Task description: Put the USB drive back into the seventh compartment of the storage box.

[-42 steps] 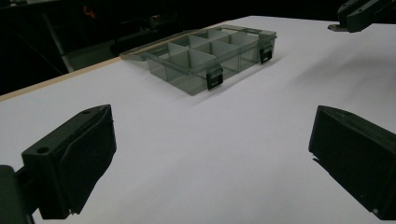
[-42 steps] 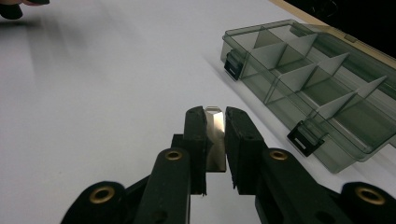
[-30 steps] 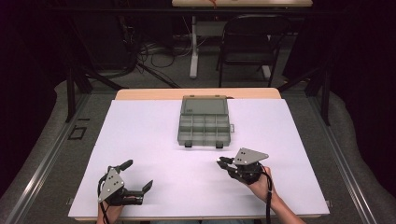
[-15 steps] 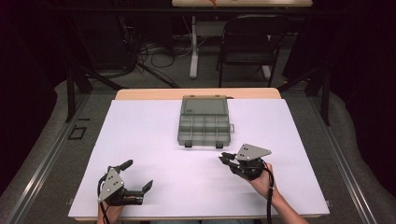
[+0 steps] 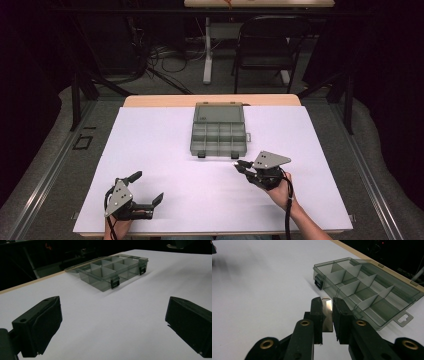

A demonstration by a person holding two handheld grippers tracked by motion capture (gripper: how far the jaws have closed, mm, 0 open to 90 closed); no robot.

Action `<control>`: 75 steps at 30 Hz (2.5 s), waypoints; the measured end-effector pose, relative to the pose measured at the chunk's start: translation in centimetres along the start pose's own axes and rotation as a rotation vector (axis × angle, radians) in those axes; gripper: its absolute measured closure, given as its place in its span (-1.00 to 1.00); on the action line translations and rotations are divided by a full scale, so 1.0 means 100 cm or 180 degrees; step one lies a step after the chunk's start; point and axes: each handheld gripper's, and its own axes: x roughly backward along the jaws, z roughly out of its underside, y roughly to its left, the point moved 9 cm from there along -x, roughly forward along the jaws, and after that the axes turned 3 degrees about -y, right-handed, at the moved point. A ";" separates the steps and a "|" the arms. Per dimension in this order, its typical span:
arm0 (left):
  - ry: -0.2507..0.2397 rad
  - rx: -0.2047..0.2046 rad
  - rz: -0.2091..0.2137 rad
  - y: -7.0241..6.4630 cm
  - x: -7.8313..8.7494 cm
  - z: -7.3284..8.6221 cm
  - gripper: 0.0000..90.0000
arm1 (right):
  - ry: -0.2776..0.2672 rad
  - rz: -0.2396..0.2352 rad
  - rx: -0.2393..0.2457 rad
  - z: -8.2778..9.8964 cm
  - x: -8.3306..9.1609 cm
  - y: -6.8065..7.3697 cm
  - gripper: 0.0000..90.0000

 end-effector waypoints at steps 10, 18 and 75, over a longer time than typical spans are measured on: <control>-0.0018 0.0023 -0.0010 0.001 0.000 0.000 -0.98 | -0.0024 -0.0005 -0.0030 -0.004 -0.001 -0.003 0.76; -0.0014 0.0019 -0.0024 0.001 0.001 0.000 -0.98 | 0.0008 0.0016 -0.0049 -0.005 -0.005 -0.006 0.76; -0.0027 0.0032 -0.0057 0.003 0.003 0.000 -0.98 | 0.0103 -0.0024 -0.0066 -0.042 -0.039 -0.032 0.76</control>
